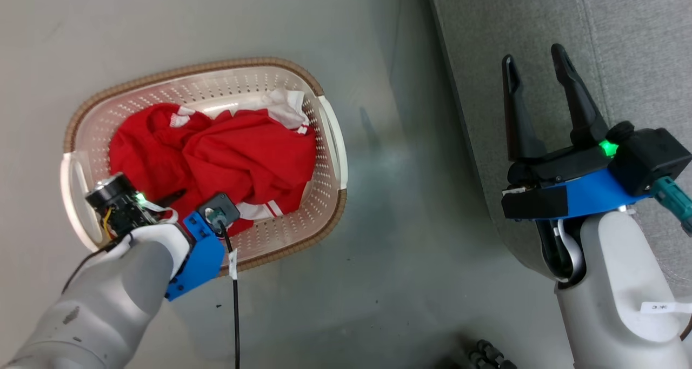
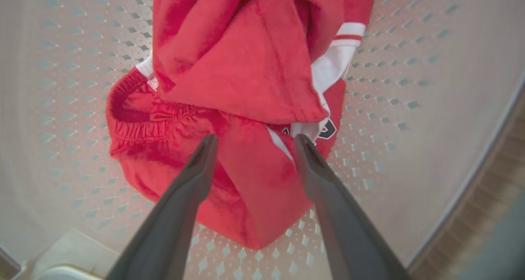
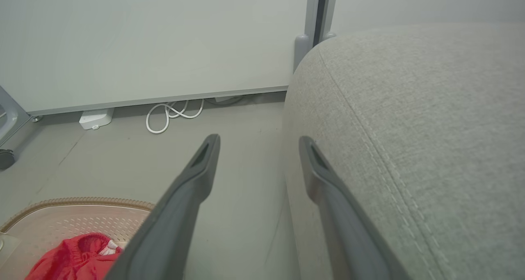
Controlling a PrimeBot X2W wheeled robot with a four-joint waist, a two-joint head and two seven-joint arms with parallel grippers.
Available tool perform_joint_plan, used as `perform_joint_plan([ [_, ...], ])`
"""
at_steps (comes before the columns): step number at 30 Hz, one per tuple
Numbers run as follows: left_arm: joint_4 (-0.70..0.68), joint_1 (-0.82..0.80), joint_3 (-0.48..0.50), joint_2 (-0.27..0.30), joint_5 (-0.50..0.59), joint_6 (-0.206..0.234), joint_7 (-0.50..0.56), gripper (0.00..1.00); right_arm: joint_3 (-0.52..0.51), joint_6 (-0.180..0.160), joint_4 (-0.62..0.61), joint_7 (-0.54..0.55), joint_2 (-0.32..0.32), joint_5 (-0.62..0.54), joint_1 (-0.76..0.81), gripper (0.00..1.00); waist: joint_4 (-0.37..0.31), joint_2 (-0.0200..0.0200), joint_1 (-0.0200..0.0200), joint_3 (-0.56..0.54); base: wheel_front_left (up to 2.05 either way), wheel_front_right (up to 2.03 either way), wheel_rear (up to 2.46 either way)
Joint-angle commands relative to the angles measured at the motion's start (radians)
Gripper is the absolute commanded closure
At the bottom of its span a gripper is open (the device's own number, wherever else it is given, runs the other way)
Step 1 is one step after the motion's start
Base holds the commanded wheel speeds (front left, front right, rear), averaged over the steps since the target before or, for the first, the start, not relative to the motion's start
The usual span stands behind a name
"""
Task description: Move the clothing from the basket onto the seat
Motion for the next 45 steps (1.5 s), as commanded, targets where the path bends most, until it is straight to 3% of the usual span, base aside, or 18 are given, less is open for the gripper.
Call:
perform_joint_plan([
  [1,0.004,-0.029,-0.009,0.010,-0.005,-0.001,0.021,0.00,-0.003,0.000,-0.009,-0.003,-0.004,-0.002,-0.024,0.00,-0.010,0.0001,-0.0001,0.032,0.00,0.00,0.00],
  [12,0.012,-0.086,-0.039,0.034,-0.065,-0.001,0.190,0.00,-0.007,0.000,-0.032,-0.003,-0.004,0.014,-0.052,0.00,-0.028,0.0001,-0.0001,0.112,0.00,0.00,0.00],
  [20,0.015,-0.113,-0.046,0.040,-0.082,-0.001,0.245,0.03,-0.014,0.000,-0.041,-0.003,-0.004,0.023,-0.061,0.00,-0.039,0.0001,-0.0001,0.149,0.00,0.00,0.00],
  [21,0.016,-0.115,-0.046,0.037,-0.082,-0.001,0.251,0.62,-0.015,0.000,-0.042,-0.003,-0.004,0.024,-0.063,0.00,-0.039,0.0001,-0.0001,0.152,0.00,0.00,0.00],
  [22,0.017,-0.120,-0.046,0.033,-0.080,-0.001,0.257,1.00,-0.016,0.000,-0.041,-0.002,-0.004,0.025,-0.064,0.00,-0.040,0.0001,-0.0001,0.154,0.00,0.00,0.00],
  [34,0.030,-0.104,-0.042,-0.060,-0.100,0.017,0.276,1.00,-0.027,0.000,-0.034,-0.002,-0.004,0.011,-0.071,0.00,-0.022,0.0001,-0.0001,0.121,0.00,0.00,0.00],
  [45,0.021,-0.085,-0.032,-0.107,-0.142,0.003,0.192,1.00,-0.047,0.000,-0.013,-0.002,-0.004,-0.030,-0.026,0.00,0.036,0.0001,-0.0001,-0.001,0.00,0.00,0.00],
])
